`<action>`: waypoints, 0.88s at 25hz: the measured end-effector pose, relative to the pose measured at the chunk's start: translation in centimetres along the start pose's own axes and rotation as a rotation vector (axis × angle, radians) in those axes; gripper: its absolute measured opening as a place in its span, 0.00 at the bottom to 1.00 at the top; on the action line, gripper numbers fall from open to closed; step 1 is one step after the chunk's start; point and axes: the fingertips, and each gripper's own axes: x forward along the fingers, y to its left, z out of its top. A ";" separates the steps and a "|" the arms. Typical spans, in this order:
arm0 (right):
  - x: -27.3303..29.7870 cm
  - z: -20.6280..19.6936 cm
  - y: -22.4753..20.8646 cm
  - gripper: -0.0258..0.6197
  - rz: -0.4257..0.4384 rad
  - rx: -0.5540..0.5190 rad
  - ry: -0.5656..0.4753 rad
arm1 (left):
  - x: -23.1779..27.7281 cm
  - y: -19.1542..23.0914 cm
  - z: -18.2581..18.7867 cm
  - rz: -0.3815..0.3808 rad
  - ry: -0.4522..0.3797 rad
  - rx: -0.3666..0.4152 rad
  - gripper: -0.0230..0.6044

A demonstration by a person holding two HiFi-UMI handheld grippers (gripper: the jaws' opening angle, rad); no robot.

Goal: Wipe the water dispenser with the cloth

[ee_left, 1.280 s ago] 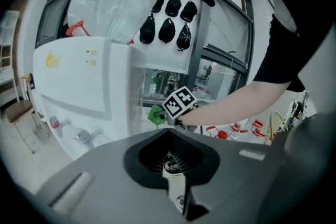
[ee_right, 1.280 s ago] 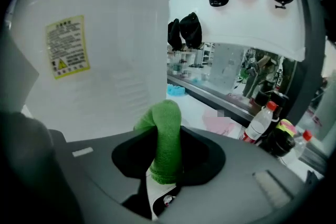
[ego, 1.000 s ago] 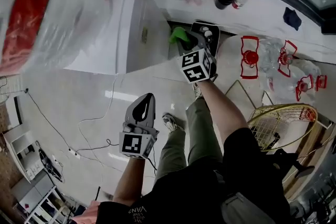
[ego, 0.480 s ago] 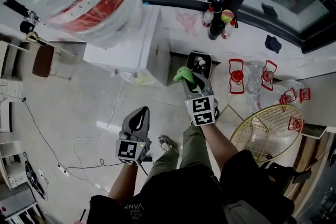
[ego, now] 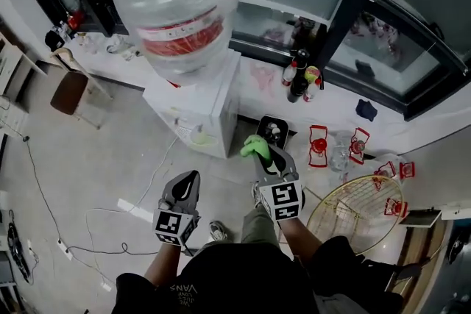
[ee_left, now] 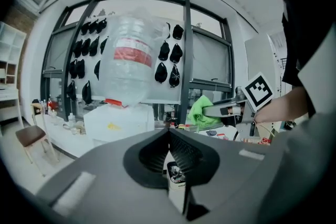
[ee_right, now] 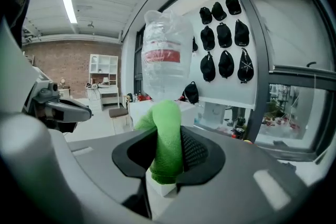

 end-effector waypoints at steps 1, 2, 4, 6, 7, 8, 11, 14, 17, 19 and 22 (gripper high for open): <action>-0.4 0.6 0.4 0.22 0.006 -0.009 -0.009 | -0.3 0.1 0.3 0.001 -0.009 0.001 0.04; -0.8 1.1 1.0 0.22 0.012 -0.017 -0.016 | -0.7 0.1 0.6 0.002 -0.016 0.002 0.04; -1.6 2.0 2.2 0.22 0.028 -0.029 -0.026 | -1.6 0.1 1.3 0.002 -0.027 0.005 0.04; -2.4 2.9 3.5 0.22 0.047 -0.042 -0.038 | -2.5 -0.1 2.0 0.002 -0.039 0.012 0.04; -2.6 3.3 4.1 0.22 0.057 -0.049 -0.045 | -2.8 -0.3 2.3 0.001 -0.044 0.017 0.04; -2.9 3.6 4.8 0.22 0.068 -0.057 -0.050 | -3.1 -0.4 2.5 0.000 -0.046 0.023 0.04; -3.5 4.2 6.8 0.22 0.100 -0.075 -0.061 | -4.2 -0.4 2.7 0.000 -0.048 0.032 0.04; -4.1 4.6 8.2 0.22 0.112 -0.078 -0.072 | -5.2 -0.2 3.0 0.004 -0.061 0.031 0.04; -4.7 4.3 9.2 0.22 0.117 -0.074 -0.063 | -6.2 -0.1 3.2 0.007 -0.069 0.033 0.04; -5.1 4.3 9.6 0.22 0.121 -0.070 -0.057 | -6.9 0.1 3.5 0.008 -0.072 0.041 0.04; -5.6 4.5 10.1 0.21 0.116 -0.075 -0.054 | -7.8 0.6 4.0 0.015 -0.082 0.048 0.04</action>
